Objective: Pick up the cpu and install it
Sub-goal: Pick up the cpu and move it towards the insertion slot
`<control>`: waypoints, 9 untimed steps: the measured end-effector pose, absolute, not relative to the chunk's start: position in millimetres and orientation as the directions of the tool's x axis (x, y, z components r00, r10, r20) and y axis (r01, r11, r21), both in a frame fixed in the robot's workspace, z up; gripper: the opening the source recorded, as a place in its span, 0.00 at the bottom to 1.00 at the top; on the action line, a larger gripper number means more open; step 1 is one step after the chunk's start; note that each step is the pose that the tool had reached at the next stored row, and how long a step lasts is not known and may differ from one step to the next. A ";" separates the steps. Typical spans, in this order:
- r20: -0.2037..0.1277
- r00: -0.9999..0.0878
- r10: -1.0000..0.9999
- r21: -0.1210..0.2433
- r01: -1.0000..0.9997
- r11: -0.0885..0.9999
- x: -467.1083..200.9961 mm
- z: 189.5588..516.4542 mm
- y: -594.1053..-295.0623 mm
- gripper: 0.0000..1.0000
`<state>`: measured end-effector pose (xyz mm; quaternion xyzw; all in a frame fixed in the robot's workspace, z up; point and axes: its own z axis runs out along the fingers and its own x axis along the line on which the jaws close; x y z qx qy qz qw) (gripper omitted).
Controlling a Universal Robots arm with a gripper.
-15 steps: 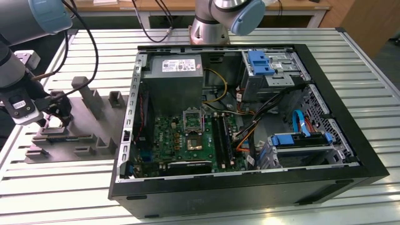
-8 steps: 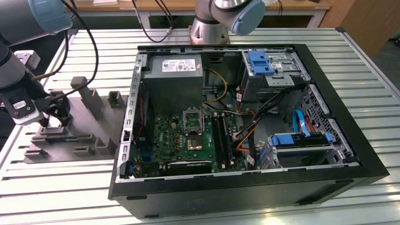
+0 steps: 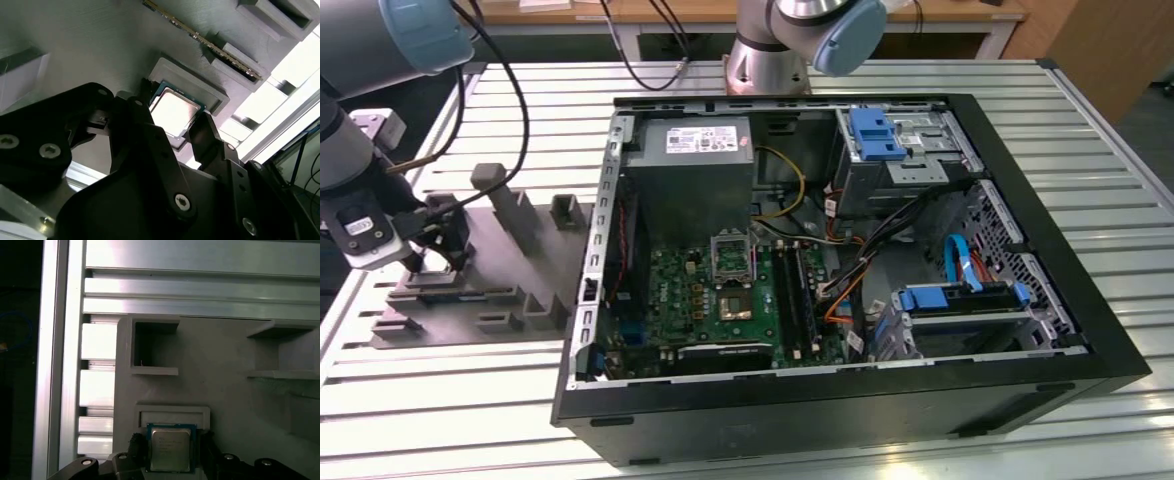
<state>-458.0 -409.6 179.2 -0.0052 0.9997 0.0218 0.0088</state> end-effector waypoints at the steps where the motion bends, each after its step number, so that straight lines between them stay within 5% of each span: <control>1: -0.018 -1.000 -0.008 0.044 -0.009 0.999 -458.0 179.2 -409.5 0.58; 9: -0.018 -1.000 -0.006 0.046 -0.007 0.999 -458.1 181.4 -409.6 0.58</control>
